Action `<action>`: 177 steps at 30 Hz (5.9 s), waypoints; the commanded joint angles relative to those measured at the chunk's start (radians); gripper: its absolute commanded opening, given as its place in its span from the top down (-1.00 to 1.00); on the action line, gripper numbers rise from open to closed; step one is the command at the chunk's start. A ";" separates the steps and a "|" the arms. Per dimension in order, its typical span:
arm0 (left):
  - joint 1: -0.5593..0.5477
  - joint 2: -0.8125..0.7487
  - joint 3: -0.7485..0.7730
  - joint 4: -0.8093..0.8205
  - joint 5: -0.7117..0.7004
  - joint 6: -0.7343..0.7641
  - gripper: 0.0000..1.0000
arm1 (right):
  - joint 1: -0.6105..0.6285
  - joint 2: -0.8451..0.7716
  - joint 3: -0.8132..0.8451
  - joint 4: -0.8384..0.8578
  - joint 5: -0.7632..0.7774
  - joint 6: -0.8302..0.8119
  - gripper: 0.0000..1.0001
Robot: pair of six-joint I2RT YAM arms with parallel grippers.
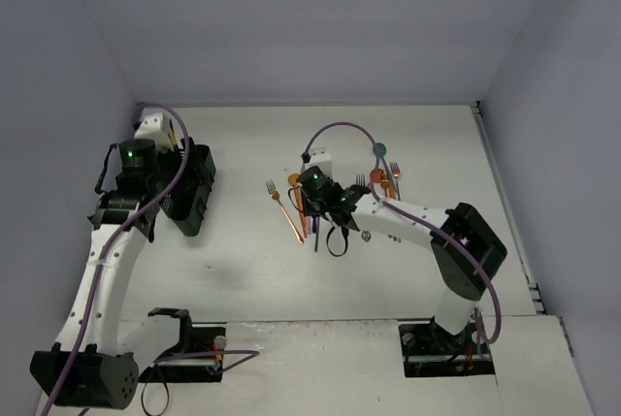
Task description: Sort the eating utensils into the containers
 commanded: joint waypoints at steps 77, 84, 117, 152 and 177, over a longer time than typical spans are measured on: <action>-0.329 -0.028 -0.040 0.444 0.260 -0.415 -0.55 | 0.122 -0.461 -0.071 0.257 -0.225 -0.292 1.00; -0.381 0.054 0.004 0.401 0.214 -0.425 -0.43 | 0.123 -0.488 -0.084 0.283 -0.244 -0.294 1.00; -0.192 0.152 0.306 0.240 -0.397 0.138 1.00 | 0.091 -0.602 -0.255 0.280 -0.066 -0.253 -0.63; 0.046 0.498 0.188 0.640 -0.508 0.142 1.00 | -0.034 -0.644 -0.377 0.251 -0.217 -0.192 -0.63; -0.213 0.291 0.289 -0.098 -0.194 -0.219 -0.36 | -0.037 -0.713 -0.360 0.061 -0.022 -0.154 -0.62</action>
